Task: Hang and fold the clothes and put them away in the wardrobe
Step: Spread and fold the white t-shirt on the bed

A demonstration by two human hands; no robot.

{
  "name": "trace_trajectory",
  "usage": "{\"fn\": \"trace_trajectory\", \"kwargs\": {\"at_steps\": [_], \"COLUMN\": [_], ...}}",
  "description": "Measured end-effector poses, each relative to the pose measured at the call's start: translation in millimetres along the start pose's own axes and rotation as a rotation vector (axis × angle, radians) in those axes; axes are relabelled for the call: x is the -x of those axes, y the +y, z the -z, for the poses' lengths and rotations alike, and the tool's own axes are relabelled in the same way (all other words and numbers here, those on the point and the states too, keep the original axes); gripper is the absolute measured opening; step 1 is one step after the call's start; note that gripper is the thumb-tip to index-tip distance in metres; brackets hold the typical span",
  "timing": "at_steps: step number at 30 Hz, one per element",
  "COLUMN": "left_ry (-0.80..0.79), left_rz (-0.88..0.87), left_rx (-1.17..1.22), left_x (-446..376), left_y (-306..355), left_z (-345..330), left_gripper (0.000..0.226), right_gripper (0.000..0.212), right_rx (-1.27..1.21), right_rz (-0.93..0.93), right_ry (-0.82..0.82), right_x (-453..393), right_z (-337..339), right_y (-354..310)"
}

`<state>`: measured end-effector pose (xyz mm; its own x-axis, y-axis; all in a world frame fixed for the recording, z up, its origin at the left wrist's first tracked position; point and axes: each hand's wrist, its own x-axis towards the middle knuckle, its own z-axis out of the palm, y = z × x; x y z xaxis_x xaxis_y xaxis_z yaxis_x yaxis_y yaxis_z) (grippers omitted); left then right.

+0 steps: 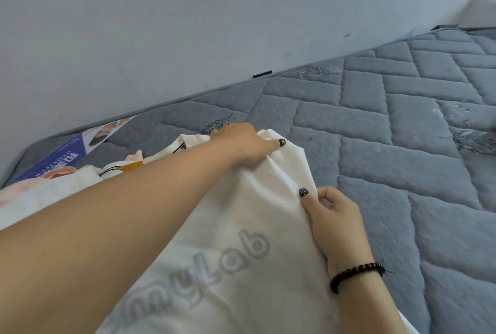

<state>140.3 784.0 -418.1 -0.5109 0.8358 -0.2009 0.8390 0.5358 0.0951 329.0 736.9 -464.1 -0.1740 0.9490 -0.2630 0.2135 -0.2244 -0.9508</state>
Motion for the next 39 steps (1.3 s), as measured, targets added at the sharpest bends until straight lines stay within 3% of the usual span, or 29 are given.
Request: {"fn": "trace_trajectory", "kwargs": {"at_steps": [3,6,9,11,13,15,17,18,20,23,26,29,32,34,37,39], "left_ry": [-0.060,-0.001,0.021,-0.029,-0.158,-0.287,-0.321,-0.307,-0.273,-0.256,-0.094,0.109,0.223,0.162,-0.051,-0.202], "left_rz": [-0.120,-0.317,-0.359,-0.330,-0.278,-0.244,-0.231,-0.241,-0.296,-0.365,-0.352,-0.315,-0.354,-0.330,-0.228,-0.193], "left_rx": [0.207,0.786,0.998,0.992,0.963,0.890,0.787,0.726,0.557,0.458,0.615,0.871,0.930,0.896,0.756,0.537], "left_x": [-4.8,0.0,7.4,9.6,11.7,15.0,17.6,18.5,19.8,20.0,18.5,13.1,9.1,6.8,-1.1,-2.9], "left_y": [-9.1,-11.0,-13.6,-19.1,-21.4,-18.4,-12.3,-10.1,-9.6,-12.1,-15.4,-17.8,-4.8,10.1,29.1,39.0], "left_z": [5.6,12.4,27.3,32.2,30.8,25.3,22.3,23.0,25.2,27.1,25.5,28.3,31.7,30.9,23.0,13.5], "left_gripper": [0.034,0.013,0.021,0.028,0.021,0.011,0.032,0.043,0.043,0.007,0.007,0.009,0.008,0.008,0.023,0.035], "right_gripper": [0.016,0.009,0.023,0.024,0.019,0.032,0.048,0.046,0.029,0.024,0.021,0.019,0.024,0.035,0.076,0.069], "right_rx": [-0.421,-0.622,-0.728,-0.419,0.036,0.183,0.221,0.250,0.240,0.217,0.112,-0.191,-0.340,-0.345,-0.325,-0.402], "right_rz": [-0.053,0.061,0.063,0.116,0.278,0.378,0.446,0.465,0.469,0.426,0.370,0.433,0.503,0.359,-0.039,-0.125], "right_ry": [-0.094,-0.240,-0.465,-0.425,-0.247,-0.215,-0.253,-0.252,-0.218,-0.051,0.217,0.595,0.815,0.757,0.492,0.372], "right_x": [5.2,12.4,15.9,13.9,13.2,18.4,18.9,19.0,19.1,15.1,7.6,3.8,7.6,4.7,-2.2,-4.5], "right_z": [2.4,5.9,3.4,-3.9,-16.4,-28.9,-39.7,-42.6,-42.6,-36.2,-24.6,-9.4,1.3,6.4,17.1,26.9], "right_y": [-7.4,-15.6,-19.9,-11.9,-5.9,-4.9,-0.4,1.7,3.2,2.8,3.0,-2.2,-9.9,-10.8,-4.3,-2.1]}}
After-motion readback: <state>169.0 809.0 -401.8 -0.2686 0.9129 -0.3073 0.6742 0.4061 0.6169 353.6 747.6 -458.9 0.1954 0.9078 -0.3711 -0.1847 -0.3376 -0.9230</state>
